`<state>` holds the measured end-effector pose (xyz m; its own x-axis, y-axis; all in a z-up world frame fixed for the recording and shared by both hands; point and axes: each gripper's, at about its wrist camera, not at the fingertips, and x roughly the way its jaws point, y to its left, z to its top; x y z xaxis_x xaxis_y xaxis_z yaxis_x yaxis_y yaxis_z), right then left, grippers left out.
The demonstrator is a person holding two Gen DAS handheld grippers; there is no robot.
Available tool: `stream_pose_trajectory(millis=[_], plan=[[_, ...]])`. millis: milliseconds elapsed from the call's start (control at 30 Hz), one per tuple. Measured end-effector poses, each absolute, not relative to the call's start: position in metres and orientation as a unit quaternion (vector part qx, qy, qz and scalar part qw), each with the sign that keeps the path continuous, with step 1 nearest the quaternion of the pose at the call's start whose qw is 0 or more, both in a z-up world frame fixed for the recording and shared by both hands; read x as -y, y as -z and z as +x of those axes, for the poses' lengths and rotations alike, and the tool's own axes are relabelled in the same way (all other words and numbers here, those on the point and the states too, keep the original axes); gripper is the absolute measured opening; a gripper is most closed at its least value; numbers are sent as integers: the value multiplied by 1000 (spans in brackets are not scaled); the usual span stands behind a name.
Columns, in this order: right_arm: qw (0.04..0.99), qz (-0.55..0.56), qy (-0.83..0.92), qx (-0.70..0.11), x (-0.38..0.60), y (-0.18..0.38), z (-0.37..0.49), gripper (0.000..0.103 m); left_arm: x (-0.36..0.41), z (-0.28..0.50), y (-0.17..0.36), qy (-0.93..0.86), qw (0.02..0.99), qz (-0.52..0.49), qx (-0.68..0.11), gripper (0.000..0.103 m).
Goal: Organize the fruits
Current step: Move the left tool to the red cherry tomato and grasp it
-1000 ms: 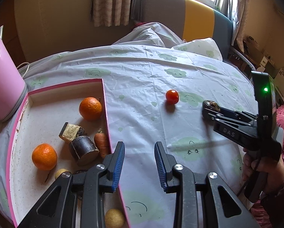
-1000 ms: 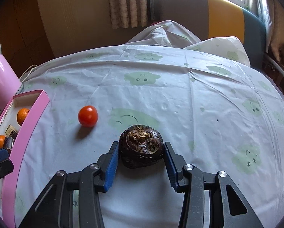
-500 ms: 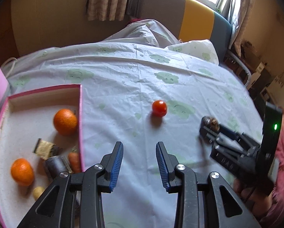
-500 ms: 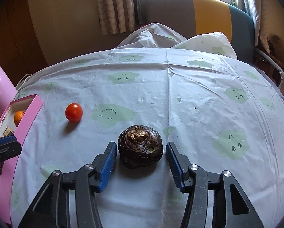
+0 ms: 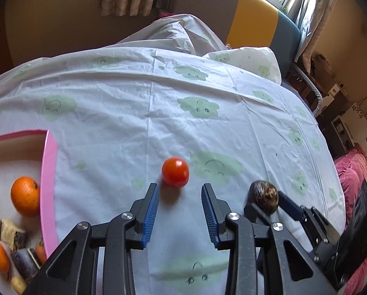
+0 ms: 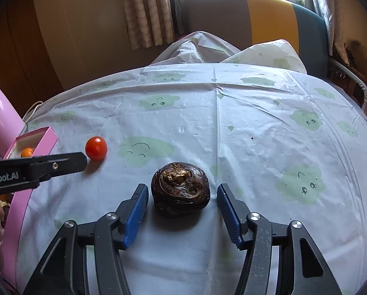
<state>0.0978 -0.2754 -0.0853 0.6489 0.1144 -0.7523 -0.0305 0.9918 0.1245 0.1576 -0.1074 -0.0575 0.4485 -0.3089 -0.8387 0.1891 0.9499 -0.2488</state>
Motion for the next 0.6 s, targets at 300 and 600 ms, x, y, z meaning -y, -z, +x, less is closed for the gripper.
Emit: stream_pose_trajectory(millis=[300,600], plan=[[907,57,-43,-415,277,85,97,60,114,182,79,128,846,-49,-516,27],[905,69,-57,-415,279,84,98,71,111,149,76,142,846,-21,-513,26]])
